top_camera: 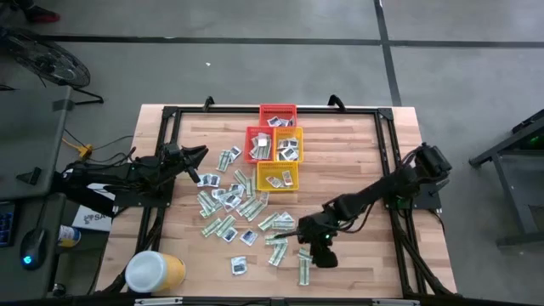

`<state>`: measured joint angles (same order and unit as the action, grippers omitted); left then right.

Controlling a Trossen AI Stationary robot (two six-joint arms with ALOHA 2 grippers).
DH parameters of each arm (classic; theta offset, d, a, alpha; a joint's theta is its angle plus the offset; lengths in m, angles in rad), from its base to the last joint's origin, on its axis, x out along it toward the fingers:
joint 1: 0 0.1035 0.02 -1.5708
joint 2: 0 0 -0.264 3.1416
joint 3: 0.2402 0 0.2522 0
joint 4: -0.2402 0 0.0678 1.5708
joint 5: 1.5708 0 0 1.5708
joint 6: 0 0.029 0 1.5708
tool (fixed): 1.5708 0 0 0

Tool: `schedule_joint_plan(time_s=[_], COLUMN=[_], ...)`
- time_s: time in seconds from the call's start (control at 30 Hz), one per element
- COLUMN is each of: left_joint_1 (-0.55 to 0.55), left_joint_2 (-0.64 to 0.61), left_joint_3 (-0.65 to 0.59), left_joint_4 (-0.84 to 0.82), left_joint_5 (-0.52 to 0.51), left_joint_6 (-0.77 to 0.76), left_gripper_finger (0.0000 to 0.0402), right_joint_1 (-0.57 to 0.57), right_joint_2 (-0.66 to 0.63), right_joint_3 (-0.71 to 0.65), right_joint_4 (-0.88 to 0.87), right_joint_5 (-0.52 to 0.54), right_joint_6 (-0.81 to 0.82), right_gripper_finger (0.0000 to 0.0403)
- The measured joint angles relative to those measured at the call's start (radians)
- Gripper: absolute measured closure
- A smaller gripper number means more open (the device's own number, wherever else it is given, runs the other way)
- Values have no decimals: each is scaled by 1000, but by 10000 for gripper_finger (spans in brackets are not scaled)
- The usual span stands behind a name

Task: Pick & Place First Aid Supplies
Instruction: Put the bandage into the bottom orange bin

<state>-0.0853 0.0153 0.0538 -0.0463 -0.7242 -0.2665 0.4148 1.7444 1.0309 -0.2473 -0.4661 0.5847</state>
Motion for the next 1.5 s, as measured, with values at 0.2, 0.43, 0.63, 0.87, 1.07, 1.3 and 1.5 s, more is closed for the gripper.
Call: schedule_joint_plan(time_s=[0.2,0.43,0.63,0.87,1.07,1.3,1.5], left_joint_1=[0,0,0,0,0,0,0], left_joint_2=[0,0,0,0,0,0,0], left_joint_3=[0,0,0,0,0,0,0], left_joint_4=[0,0,0,0,0,0,0], left_joint_5=[0,0,0,0,0,0,0], left_joint_6=[0,0,0,0,0,0,0], left_gripper_finger=[328,328,328,328,328,328,328], right_joint_1=[27,39,54,64,70,81,86], right_joint_2=[73,104,119,124,124,124,125], right_joint_3=[1,2,6,9,9,9,9], right_joint_4=[48,59,64,56,58,58,66], right_joint_5=[61,126,159,184,193,198,206], right_joint_6=[19,44,49,62,63,70,70], right_gripper_finger=[260,260,261,260,261,261,261])
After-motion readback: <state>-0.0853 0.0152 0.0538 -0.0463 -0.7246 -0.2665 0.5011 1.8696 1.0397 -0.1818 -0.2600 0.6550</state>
